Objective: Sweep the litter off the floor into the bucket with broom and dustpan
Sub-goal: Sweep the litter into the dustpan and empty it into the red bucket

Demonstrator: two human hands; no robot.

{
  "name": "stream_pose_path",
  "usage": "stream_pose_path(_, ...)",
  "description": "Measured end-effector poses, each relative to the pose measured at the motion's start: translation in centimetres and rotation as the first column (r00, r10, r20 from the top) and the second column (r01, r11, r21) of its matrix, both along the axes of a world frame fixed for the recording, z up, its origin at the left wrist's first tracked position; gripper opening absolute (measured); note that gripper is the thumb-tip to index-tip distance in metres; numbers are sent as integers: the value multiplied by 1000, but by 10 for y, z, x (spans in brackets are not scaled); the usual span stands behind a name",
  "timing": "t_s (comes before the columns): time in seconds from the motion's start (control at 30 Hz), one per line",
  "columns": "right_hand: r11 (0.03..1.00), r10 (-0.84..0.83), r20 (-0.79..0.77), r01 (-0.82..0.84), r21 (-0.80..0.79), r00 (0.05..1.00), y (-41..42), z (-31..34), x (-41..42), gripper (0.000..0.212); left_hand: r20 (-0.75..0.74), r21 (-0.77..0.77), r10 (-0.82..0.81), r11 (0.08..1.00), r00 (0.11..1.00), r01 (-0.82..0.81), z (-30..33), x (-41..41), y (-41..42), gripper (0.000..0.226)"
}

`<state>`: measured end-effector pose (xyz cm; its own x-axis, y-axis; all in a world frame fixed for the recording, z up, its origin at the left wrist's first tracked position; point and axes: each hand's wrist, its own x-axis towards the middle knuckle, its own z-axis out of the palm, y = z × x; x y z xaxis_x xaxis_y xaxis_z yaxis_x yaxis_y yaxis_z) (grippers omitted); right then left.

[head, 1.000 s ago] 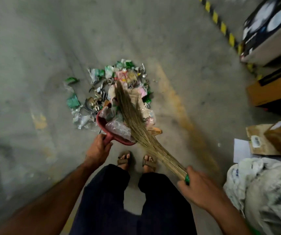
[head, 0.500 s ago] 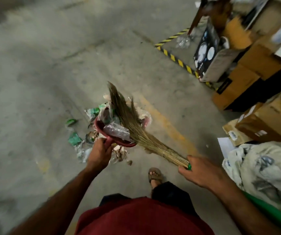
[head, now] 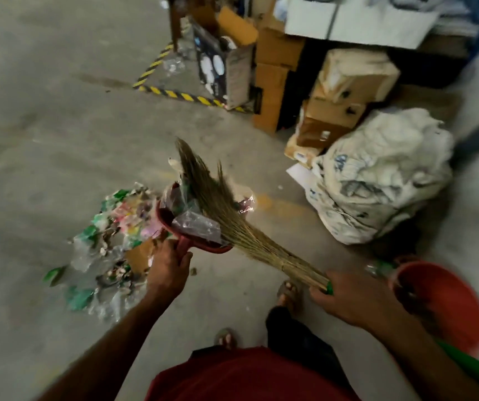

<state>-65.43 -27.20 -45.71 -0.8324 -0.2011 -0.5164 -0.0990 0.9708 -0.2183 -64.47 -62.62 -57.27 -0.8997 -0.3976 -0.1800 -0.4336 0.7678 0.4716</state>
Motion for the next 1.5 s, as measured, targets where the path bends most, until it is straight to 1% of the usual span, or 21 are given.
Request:
stream_pose_path(0.03, 999, -46, 5, 46, -5, 999, 15, 3, 14, 34, 18, -68, -41, 997, 999, 42, 10, -2, 18, 25)
stream_pose_path(0.07, 996, -84, 4, 84, -21, 996, 31, 9, 28, 33, 38, -95, -81, 992, 996, 84, 15, -2, 37, 26)
stream_pose_path(0.1, 992, -121, 0, 121, -31, 993, 48, 11, 43, 32, 54, -54, -120, 991, 991, 123, 17, -2, 56, 28)
stream_pose_path(0.13, 987, -156, -19, 155, -44, 988, 66, 13, 57, 32, 37, 33, -164, 986, 986, 163, 12, -4, 73, 31)
stream_pose_path(0.17, 980, -194, -25, 192, -47, 981, 85, 13, 73, 36, 32, 110, -195, 976, 980, 190, 7, -6, 91, 33)
stream_pose_path(0.2, 972, -232, -41, 230, -41, 972, 103, 12, 87, 42, 28, 145, -234, 963, 972, 228, 2, -10, 110, 33)
stream_pose_path(0.3, 932, -362, -16, 362, 8, 932, 162, 6, 129, 52, -21, 135, -352, 926, 936, 351, 0, -16, 182, 29)
stream_pose_path(0.33, 910, -415, 7, 415, -4, 910, 181, 8, 141, 52, -29, 132, -389, 912, 921, 389, 0, -16, 209, 28)
stream_pose_path(0.37, 883, -469, 33, 470, -4, 882, 199, 13, 153, 46, -30, 124, -434, 892, 900, 435, 0, -16, 238, 28)
stream_pose_path(0.43, 839, -544, 72, 542, 48, 836, 241, 21, 178, 28, -26, 141, -515, 847, 857, 513, -5, -16, 296, 27)
stream_pose_path(0.5, 791, -611, 84, 606, 79, 787, 285, 21, 205, 25, 3, 182, -587, 796, 809, 577, -13, -17, 357, 23)
stream_pose_path(0.6, 729, -684, 77, 676, 113, 725, 347, 12, 243, 28, 24, 233, -670, 726, 742, 647, -27, -17, 443, 19)
stream_pose_path(0.7, 653, -757, 96, 744, 140, 646, 396, 3, 277, 36, 51, 273, -747, 649, 663, 710, -35, -9, 517, 19)
stream_pose_path(0.8, 597, -802, 133, 784, 169, 582, 432, -5, 298, 46, 76, 306, -787, 603, 613, 737, -45, 0, 574, 21)
stream_pose_path(0.93, 562, -826, 190, 801, 204, 531, 461, -19, 306, 45, 140, 316, -824, 562, 549, 764, -69, 1, 624, 25)
stream_pose_path(1.07, 519, -847, 262, 826, 220, 463, 476, -48, 299, 45, 252, 290, -841, 538, 479, 792, -89, -8, 658, 20)
stream_pose_path(1.17, 516, -846, 303, 819, 251, 439, 487, -68, 280, 44, 324, 261, -883, 430, 341, 864, -113, -29, 683, 30)
stream_pose_path(1.27, 493, -858, 312, 827, 270, 409, 497, -84, 255, 47, 349, 270, -904, 347, 245, 898, -130, -52, 708, 33)
stream_pose_path(1.37, 458, -876, 304, 841, 287, 374, 504, -100, 228, 43, 375, 275, -916, 255, 141, 927, -136, -77, 735, 36)
stream_pose_path(1.43, 421, -899, 263, 857, 297, 350, 510, -112, 211, 43, 408, 294, -909, 219, 85, 931, -143, -95, 755, 47)
stream_pose_path(1.5, 375, -923, 208, 878, 297, 324, 513, -127, 195, 47, 405, 335, -914, 181, 32, 924, -158, -115, 773, 72)
